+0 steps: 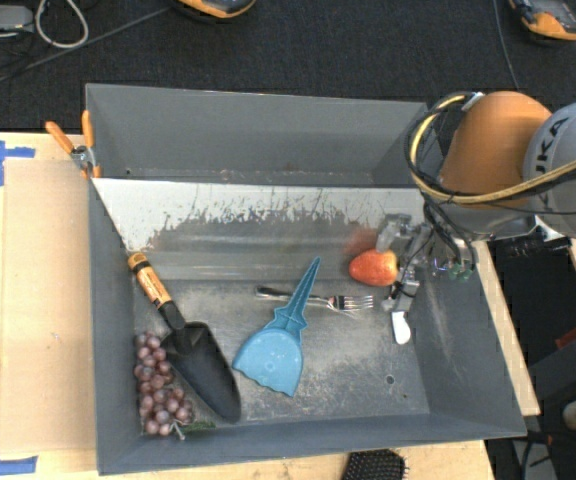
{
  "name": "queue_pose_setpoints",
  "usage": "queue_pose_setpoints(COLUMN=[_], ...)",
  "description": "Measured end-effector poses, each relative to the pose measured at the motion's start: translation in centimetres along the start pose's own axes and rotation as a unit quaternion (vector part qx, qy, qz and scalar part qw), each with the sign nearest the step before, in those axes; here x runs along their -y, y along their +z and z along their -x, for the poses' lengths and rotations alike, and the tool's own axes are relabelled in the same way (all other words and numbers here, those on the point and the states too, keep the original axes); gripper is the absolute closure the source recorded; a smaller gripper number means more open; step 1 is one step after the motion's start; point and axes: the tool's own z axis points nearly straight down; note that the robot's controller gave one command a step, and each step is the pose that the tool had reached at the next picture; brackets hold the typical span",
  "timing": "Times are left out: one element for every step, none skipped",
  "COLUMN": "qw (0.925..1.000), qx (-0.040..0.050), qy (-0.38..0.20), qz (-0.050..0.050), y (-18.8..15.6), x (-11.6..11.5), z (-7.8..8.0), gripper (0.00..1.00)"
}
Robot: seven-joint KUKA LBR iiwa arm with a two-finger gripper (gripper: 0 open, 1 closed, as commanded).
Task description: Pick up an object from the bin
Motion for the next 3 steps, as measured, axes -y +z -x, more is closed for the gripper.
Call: queue_pose_setpoints(qw=[0.9978, 0.9959, 0.9803], qx=[0.0014, -0.0007, -0.0008], qy=[0.067, 0.091, 0.197], qz=[0.0, 0.001, 0.001], y=[1.5, 1.7, 8.5], x=[3.1, 3.0, 2.2], z=[0.9, 0.5, -0.6], gripper=[0.0, 0.0, 0.0])
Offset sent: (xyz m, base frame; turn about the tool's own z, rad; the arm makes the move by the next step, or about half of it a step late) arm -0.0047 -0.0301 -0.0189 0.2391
